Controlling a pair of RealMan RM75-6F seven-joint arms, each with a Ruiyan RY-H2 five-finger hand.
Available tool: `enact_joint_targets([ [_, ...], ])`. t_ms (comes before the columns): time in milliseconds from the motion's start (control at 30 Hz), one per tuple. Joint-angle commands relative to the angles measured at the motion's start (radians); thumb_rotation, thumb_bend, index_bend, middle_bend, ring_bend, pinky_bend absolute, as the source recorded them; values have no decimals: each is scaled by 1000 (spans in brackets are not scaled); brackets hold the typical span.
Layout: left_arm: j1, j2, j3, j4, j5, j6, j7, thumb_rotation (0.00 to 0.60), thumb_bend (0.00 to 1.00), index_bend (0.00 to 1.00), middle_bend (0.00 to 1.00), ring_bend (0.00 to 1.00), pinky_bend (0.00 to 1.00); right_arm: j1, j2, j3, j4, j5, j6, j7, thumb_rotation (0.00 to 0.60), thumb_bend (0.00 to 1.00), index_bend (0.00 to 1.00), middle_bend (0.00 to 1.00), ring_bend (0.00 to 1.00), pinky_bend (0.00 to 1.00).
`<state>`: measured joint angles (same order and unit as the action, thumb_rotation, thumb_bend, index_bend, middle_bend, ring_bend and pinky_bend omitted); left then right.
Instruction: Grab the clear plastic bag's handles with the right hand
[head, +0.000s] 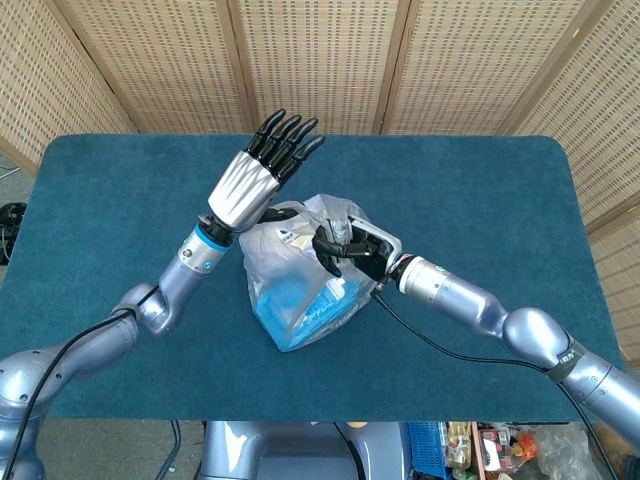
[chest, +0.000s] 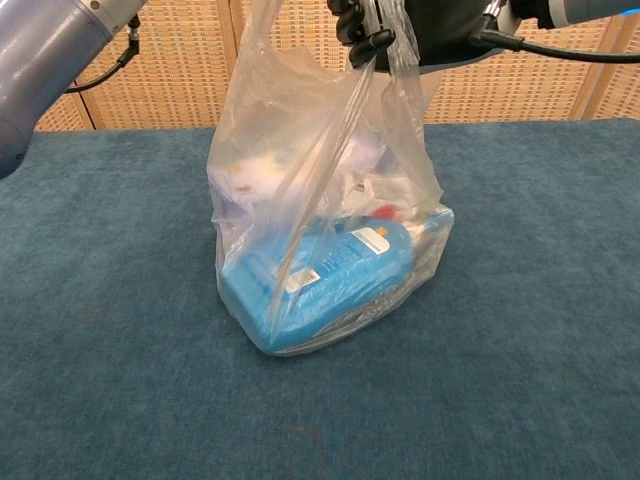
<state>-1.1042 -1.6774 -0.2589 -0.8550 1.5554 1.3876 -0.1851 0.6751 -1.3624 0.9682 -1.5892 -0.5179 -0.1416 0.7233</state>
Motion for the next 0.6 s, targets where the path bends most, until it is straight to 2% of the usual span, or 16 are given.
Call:
enact_joint_targets([
  [33, 24, 44, 28, -35, 15, -15, -23, 600, 0, 0, 0, 0, 0, 8, 10, -12, -10, 4, 20, 9, 600, 603, 668, 715, 675, 788],
  [267, 75, 137, 62, -105, 33, -11, -75, 600, 0, 0, 0, 0, 0, 35, 33, -55, -37, 8, 91, 31, 600, 594, 668, 715, 676, 792],
  [400, 127, 211, 77, -160, 23, 1, -83, 600, 0, 0, 0, 0, 0, 58, 46, -78, -57, 11, 153, 45, 600, 521, 665, 715, 676, 799],
  [467, 177, 288, 95, -234, -11, -31, -57, 600, 0, 0, 0, 0, 0, 79, 53, -93, -70, 16, 212, 53, 600, 476, 659, 715, 676, 800],
  [533, 249, 410, 118, -378, -75, -81, -37, 600, 0, 0, 0, 0, 0, 115, 55, -116, -90, 36, 329, 62, 600, 459, 651, 715, 676, 800],
  [600, 290, 479, 122, -475, -113, -94, -19, 600, 0, 0, 0, 0, 0, 143, 65, -143, -110, 63, 398, 69, 600, 449, 650, 715, 675, 802],
])
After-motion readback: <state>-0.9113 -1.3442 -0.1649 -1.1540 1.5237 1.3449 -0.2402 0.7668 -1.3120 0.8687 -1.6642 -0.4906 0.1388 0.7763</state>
